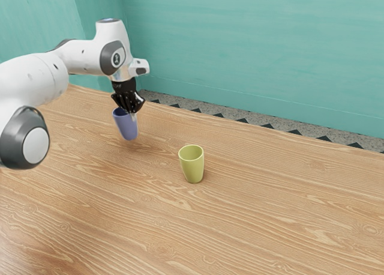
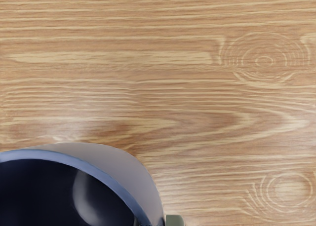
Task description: Place the left cup onto the right cup
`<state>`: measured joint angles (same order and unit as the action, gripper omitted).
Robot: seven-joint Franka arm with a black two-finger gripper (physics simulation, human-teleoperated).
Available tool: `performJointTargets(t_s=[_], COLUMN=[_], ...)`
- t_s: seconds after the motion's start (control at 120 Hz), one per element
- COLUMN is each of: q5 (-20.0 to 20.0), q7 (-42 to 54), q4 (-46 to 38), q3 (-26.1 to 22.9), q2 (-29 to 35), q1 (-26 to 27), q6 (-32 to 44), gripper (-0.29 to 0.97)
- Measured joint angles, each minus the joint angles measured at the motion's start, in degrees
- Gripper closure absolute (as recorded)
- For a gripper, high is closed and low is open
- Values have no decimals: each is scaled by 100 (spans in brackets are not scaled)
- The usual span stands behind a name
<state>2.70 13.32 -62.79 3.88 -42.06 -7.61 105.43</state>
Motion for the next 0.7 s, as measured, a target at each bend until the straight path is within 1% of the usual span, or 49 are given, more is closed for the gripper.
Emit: performJointTargets(t_s=[0.3, 0.7], q5=[-43, -51], q7=[-7, -7], q4=[-562, -842], q3=[159, 300], q2=[878, 1322], q1=[361, 1065], q6=[-33, -81], gripper=[78, 78])
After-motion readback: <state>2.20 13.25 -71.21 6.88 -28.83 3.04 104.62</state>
